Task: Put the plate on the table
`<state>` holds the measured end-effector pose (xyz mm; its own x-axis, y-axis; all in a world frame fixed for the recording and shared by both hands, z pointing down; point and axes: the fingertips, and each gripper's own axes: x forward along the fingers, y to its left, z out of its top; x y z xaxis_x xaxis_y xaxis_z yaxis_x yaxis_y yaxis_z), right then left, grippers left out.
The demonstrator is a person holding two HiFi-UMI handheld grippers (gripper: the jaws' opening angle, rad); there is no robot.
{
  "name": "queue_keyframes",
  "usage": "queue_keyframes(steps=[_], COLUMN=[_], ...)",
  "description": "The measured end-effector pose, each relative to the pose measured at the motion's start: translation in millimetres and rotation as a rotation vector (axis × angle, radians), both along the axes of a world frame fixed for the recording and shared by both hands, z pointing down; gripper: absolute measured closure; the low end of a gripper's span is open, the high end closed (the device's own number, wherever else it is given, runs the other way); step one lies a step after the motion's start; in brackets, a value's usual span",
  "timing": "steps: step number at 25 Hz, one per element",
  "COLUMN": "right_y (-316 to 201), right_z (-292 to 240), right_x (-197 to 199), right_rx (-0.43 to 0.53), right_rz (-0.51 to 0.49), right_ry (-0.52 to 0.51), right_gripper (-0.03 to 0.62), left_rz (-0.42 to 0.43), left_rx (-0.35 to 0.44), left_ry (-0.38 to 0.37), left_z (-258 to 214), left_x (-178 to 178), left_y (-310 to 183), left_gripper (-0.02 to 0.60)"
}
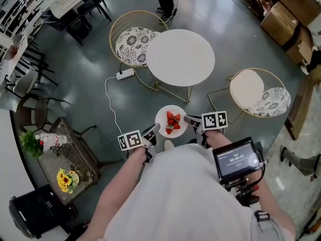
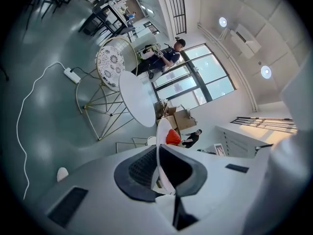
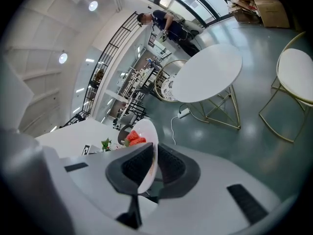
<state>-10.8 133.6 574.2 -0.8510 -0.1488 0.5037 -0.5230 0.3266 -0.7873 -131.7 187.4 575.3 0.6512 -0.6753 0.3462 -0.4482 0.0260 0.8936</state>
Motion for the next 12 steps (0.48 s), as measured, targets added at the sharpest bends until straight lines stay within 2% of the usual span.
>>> queue_keyframes(steps=[5,12], right_y=[-20,-63], right_z=[3,20], right_x=[-40,-74], right_rx=[-0.005,-0.047], right_rz=[-0.038,-0.084], right_ry=[0.001,-0.001], right_gripper=[0.571,0.571], left_rz=[-0.032,-0.076], left_rx=[-0.006,-0.049], left_ry=[-0.002,-0.022], left_z=[2,17], left_x=[-38,-70], left_y=[-16,-54], left_gripper=[0.563,0.563])
